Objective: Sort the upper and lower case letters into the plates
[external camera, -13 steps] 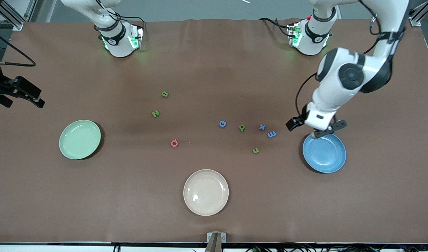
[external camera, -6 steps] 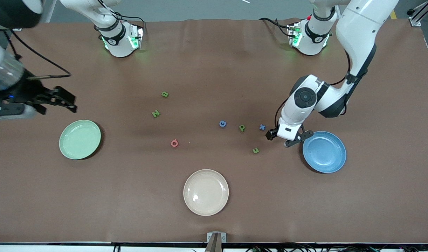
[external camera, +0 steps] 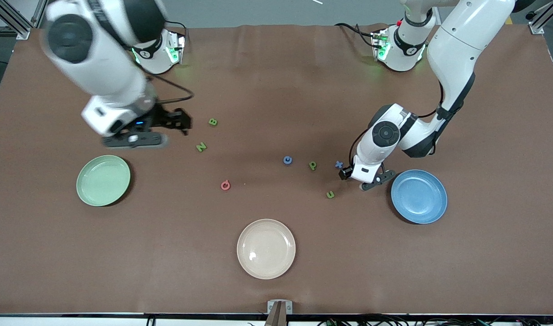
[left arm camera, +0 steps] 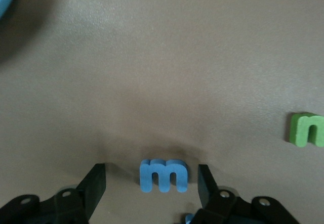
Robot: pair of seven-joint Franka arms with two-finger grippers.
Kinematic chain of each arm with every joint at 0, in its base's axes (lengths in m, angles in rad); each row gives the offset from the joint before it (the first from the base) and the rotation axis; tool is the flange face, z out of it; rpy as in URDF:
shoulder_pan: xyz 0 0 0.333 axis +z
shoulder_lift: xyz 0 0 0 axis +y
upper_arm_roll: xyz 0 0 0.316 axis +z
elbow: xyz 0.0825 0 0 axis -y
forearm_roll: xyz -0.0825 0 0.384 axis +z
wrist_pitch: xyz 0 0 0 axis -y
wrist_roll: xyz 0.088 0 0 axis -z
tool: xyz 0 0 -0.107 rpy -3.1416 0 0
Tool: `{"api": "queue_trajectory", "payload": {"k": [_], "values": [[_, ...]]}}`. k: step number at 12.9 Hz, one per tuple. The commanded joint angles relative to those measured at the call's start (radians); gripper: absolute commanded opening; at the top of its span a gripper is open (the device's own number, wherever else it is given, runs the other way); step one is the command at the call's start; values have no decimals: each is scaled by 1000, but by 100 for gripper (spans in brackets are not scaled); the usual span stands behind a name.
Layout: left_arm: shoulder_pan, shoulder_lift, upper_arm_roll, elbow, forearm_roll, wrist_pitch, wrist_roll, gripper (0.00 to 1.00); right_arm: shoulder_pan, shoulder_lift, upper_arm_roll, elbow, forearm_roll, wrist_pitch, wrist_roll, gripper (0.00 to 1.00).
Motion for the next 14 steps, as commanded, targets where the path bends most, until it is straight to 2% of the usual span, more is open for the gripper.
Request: {"api": "queue_trajectory", "payload": {"k": [1, 3, 4, 5, 6, 10, 13, 14], "values": [[-12, 22, -1, 14, 23, 23, -37, 66, 111, 63, -13, -15, 4, 64, 155, 100], [-9, 26, -1, 14, 23, 22, -37, 25, 206, 123, -13, -15, 8, 162, 316, 100], [-9, 23, -1, 16, 23, 22, -37, 12, 247, 156, -13, -15, 8, 212, 351, 100], [-4, 16, 0, 20, 23, 22, -35, 4, 278, 195, -13, -12, 10, 264, 354, 100], [6, 4, 0, 48, 23, 8, -35, 0, 304, 233, -13, -14, 10, 333, 355, 100], [104, -26, 8, 164, 23, -121, 81, 0, 351, 382, -13, -2, 18, 506, 394, 100], [267, -38, 5, 177, 26, -138, 291, 1, 380, 479, -13, 43, 16, 539, 418, 99], [291, -38, 3, 171, 26, -139, 339, 4, 396, 514, -13, 57, 7, 542, 458, 99]]}}
